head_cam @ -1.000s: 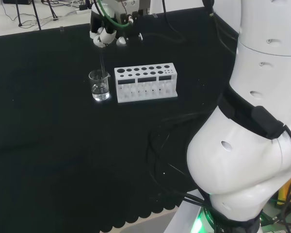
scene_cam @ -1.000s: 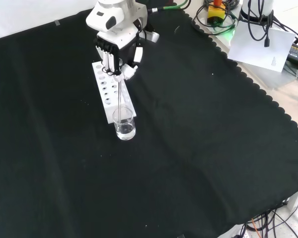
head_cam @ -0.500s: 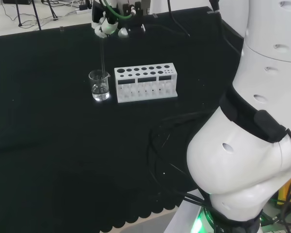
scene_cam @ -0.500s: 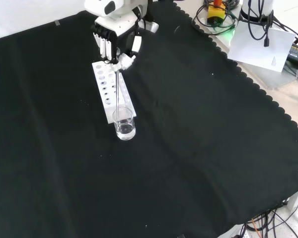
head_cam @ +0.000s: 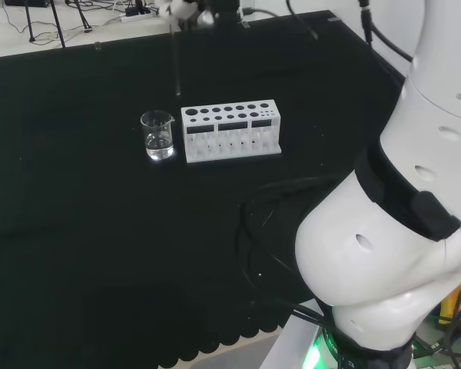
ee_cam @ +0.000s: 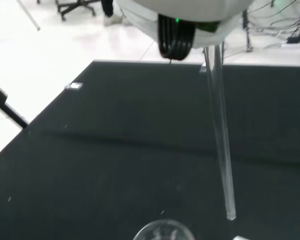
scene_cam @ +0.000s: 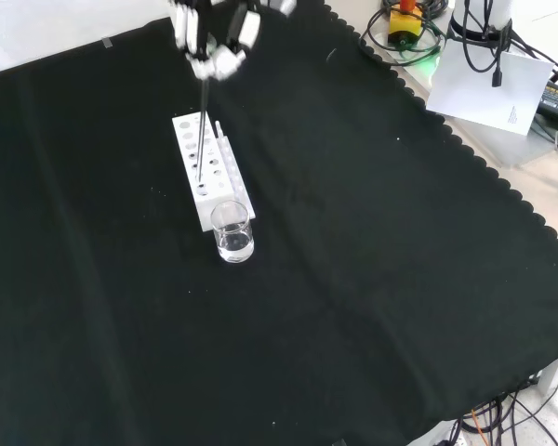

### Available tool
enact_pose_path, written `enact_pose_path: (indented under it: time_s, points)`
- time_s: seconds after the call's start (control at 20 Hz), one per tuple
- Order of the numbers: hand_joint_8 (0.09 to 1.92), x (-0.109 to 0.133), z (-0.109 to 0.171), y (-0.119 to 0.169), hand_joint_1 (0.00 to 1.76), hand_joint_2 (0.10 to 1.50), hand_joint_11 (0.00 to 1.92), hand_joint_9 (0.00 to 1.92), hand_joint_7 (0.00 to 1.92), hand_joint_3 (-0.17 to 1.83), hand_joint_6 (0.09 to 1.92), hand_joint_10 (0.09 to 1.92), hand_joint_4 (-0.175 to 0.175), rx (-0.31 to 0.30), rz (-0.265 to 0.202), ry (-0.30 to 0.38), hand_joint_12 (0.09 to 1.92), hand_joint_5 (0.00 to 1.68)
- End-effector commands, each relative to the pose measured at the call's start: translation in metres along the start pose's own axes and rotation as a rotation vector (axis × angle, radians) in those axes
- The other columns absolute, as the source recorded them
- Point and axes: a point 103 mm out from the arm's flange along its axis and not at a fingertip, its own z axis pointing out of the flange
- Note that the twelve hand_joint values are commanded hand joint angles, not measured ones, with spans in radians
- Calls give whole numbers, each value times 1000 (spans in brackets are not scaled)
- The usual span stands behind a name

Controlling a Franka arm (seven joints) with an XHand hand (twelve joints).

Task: Put the glass rod back on the white test tube rack.

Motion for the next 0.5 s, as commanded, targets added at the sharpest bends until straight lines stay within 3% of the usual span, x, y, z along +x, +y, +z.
enact_pose_path:
  time_s: [0.05, 0.5]
  points:
    - [1061, -36, -21, -16, 1319, 714, 1652, 1610, 1206, 610, 360, 852, -175, -24, 73, 5, 604, 1267]
    - [1061, -86, -15, -31, 1320, 712, 1652, 1609, 1207, 613, 362, 853, -175, -3, 170, -13, 604, 1267]
